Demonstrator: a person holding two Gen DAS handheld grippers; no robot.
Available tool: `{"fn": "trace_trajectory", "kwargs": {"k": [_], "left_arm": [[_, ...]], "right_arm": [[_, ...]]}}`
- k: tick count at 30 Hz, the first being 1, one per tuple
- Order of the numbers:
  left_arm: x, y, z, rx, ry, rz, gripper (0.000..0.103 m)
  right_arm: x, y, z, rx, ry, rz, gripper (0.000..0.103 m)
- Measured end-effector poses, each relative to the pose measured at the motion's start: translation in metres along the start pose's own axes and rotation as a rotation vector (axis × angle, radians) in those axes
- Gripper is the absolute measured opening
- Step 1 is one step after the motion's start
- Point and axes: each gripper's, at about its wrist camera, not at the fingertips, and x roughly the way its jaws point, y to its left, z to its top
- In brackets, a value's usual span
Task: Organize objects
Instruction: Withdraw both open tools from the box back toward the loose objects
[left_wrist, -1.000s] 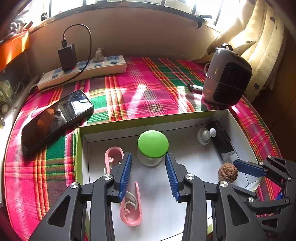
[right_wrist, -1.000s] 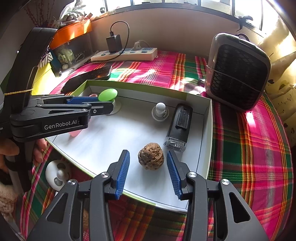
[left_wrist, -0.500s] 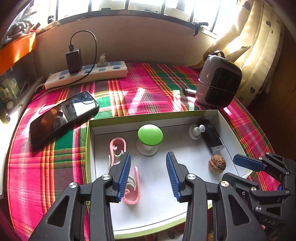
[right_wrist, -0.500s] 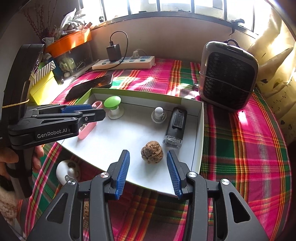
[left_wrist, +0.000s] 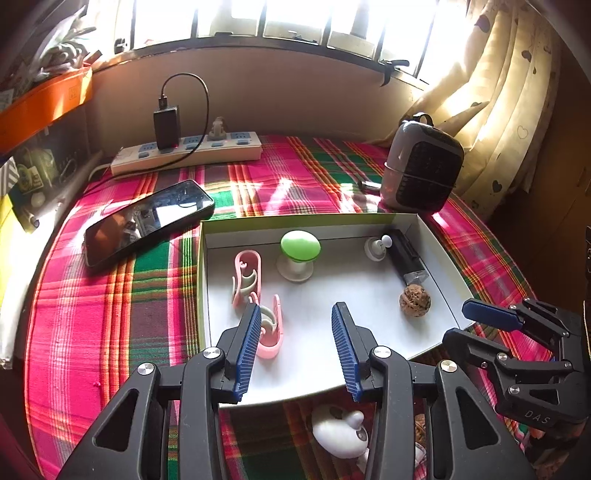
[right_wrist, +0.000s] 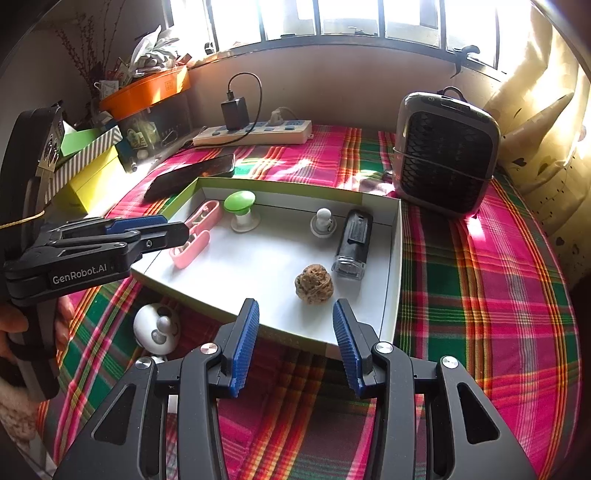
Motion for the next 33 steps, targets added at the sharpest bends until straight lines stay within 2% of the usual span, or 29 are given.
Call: {"fn": "trace_trajectory", "kwargs": {"k": [9, 26, 33], "left_arm": [[-0.015, 0.009, -0.014, -0.035, -0.018, 0.005, 0.038], [-0.037, 0.016, -0.048, -0.072, -0.024, -0.016, 0.038], [-0.046, 0.016, -0.058, -0.088, -0.030, -0.039, 0.038]], "right_arm": [[-0.010, 0.008, -0.011, -0.017, -0.012, 0.005, 0.043], [-0.008, 0.025, -0.036, -0.039, 0.013, 0.112, 0.043], [-0.005, 0.036, -0.041, -0.062, 0.030, 0.123, 0.043]]}}
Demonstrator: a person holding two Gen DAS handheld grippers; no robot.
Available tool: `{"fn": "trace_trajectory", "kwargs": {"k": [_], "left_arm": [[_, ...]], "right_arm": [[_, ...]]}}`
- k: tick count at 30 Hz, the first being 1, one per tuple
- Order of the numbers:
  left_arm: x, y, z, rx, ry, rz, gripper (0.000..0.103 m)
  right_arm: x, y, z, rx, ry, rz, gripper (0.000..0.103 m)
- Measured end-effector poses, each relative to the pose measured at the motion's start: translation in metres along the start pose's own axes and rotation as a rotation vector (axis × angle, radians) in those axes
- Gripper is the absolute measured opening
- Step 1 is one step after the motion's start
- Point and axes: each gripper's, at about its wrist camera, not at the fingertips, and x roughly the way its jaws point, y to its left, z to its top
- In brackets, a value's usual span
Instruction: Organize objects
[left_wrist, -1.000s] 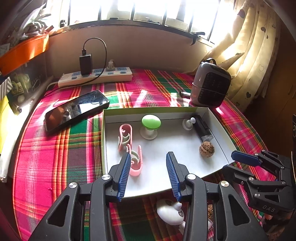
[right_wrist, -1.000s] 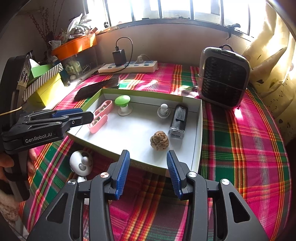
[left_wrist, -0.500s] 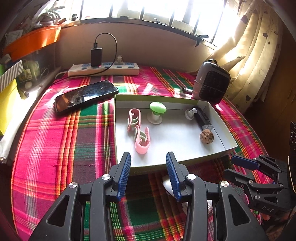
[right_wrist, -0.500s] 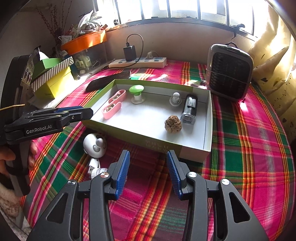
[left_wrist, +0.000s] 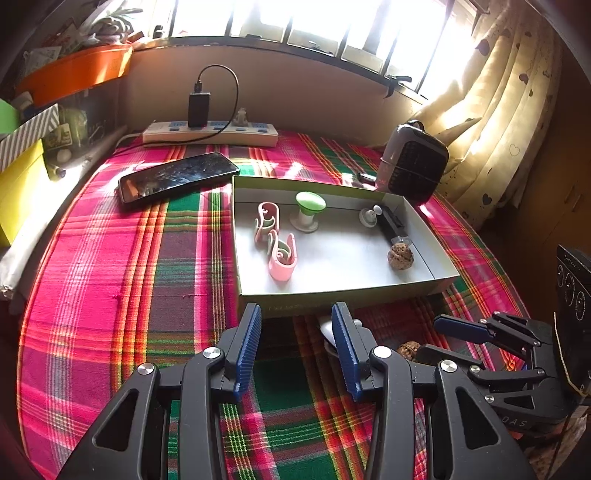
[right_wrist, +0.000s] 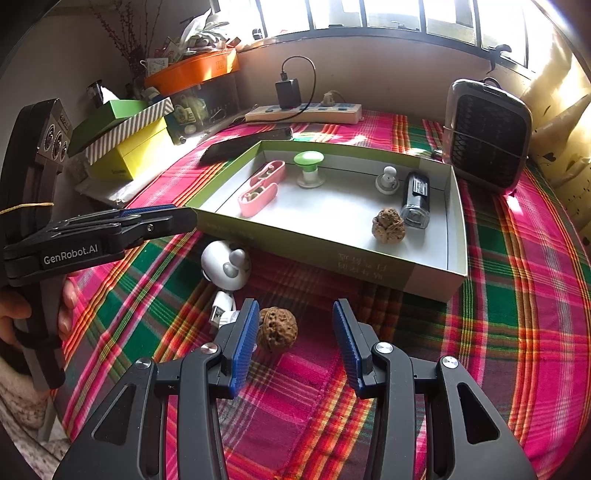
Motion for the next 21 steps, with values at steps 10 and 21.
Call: {"fn": "trace_trajectory", "kwargs": {"k": [10, 21], "left_arm": [[-0.004, 0.001, -0.013, -0.019, 0.012, -0.021, 0.038], [-0.005, 0.000, -0.018, -0.028, 0.023, -0.042, 0.038]], "right_arm": [[0.003, 0.006, -0.003, 0.013, 0.001, 0.066, 0.044], [0.001, -0.011, -0.009, 0.066, 0.015, 0.034, 0.044]]}}
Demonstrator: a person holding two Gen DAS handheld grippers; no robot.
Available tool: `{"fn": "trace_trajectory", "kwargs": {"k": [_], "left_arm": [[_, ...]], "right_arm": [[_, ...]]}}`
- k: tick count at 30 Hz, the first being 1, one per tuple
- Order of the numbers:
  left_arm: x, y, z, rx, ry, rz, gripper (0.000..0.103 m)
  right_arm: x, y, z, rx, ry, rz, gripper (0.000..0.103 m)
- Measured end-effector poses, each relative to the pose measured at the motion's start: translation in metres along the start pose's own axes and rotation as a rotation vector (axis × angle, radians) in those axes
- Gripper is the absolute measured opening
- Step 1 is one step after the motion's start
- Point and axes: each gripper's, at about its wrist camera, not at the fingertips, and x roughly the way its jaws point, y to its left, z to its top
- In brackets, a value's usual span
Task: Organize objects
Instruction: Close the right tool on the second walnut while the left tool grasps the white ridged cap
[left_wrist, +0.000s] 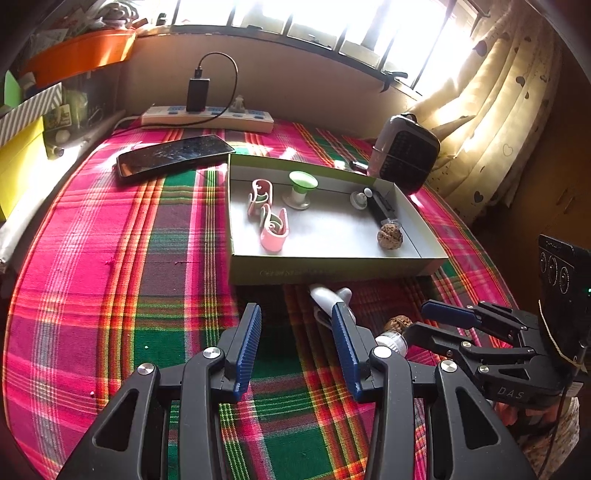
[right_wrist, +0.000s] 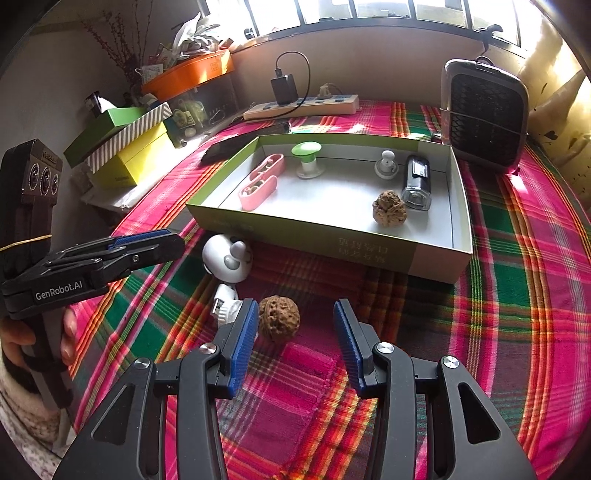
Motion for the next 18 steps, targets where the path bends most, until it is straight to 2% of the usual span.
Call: {"fn": "trace_trajectory", "kwargs": {"k": [2, 8, 18], "left_arm": [[0.000, 0.000, 0.000, -0.002, 0.000, -0.005, 0.038], [-0.001, -0.003, -0.001, 0.004, 0.000, -0.012, 0.038], [-0.002, -0.008, -0.002, 0.012, 0.006, -0.019, 0.038]], "right_arm": [[0.001, 0.000, -0.001, 0.003, 0.005, 0.010, 0.044], [0.010, 0.015, 0.000, -0.070, 0.031, -0.033, 0.044], [0.020, 0.018, 0.002, -0.113, 0.045, -0.083, 0.044]]}}
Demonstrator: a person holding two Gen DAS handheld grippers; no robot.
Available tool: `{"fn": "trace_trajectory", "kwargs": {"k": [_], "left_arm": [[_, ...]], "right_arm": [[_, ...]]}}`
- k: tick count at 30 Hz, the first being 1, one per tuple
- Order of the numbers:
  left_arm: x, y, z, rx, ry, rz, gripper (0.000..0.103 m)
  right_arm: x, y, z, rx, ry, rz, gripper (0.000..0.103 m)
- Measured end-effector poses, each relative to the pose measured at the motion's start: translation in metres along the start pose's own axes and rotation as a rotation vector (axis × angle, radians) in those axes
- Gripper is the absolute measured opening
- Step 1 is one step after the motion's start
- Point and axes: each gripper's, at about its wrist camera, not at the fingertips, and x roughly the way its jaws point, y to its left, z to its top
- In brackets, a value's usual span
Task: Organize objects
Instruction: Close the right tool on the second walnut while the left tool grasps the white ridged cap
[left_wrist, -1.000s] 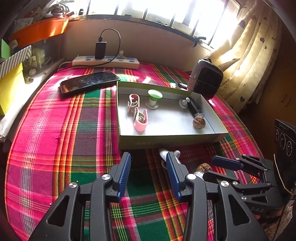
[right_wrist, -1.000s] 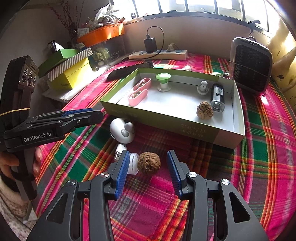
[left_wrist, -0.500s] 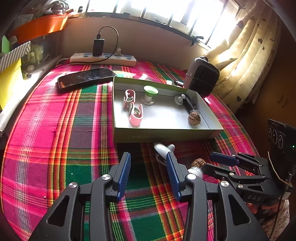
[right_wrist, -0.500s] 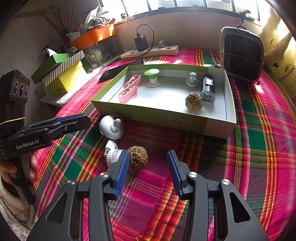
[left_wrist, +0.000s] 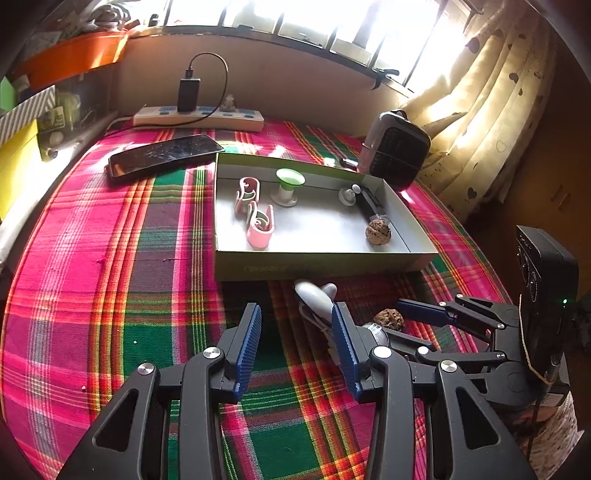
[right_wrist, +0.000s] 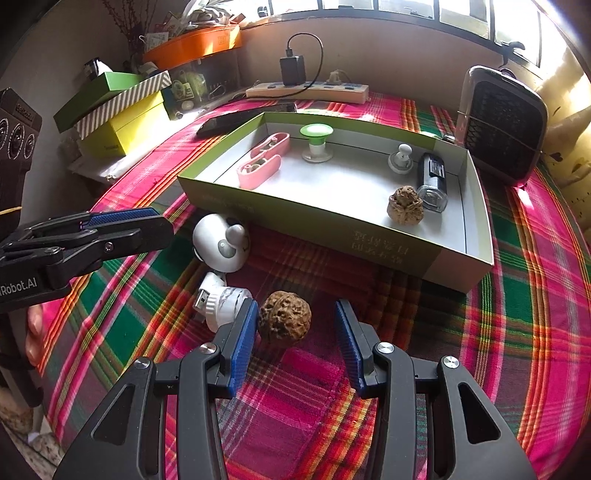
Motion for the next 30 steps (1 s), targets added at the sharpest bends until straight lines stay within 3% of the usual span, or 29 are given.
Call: {"fn": "trace_trajectory", "kwargs": {"k": [5, 8, 18, 30], "left_arm": [[-0.001, -0.003, -0.001, 0.009, 0.000, -0.004, 0.038], [-0.002, -0.006, -0.002, 0.021, 0.002, -0.005, 0.038], [0.000, -0.025, -0.006, 0.095, 0.016, -0.036, 0.038], [0.011, -0.061, -0.014, 0.282, 0.047, -0.069, 0.038]], "right_arm": [[-0.001, -0.002, -0.002, 0.000, -0.014, -0.006, 0.044], [-0.002, -0.003, -0.003, -0.008, -0.019, -0.020, 0.030], [-0.008, -0.012, -0.009, 0.017, -0.028, -0.009, 0.030], [-0.021, -0.031, -0.023, 0.077, -0.034, -0.024, 0.031]]}}
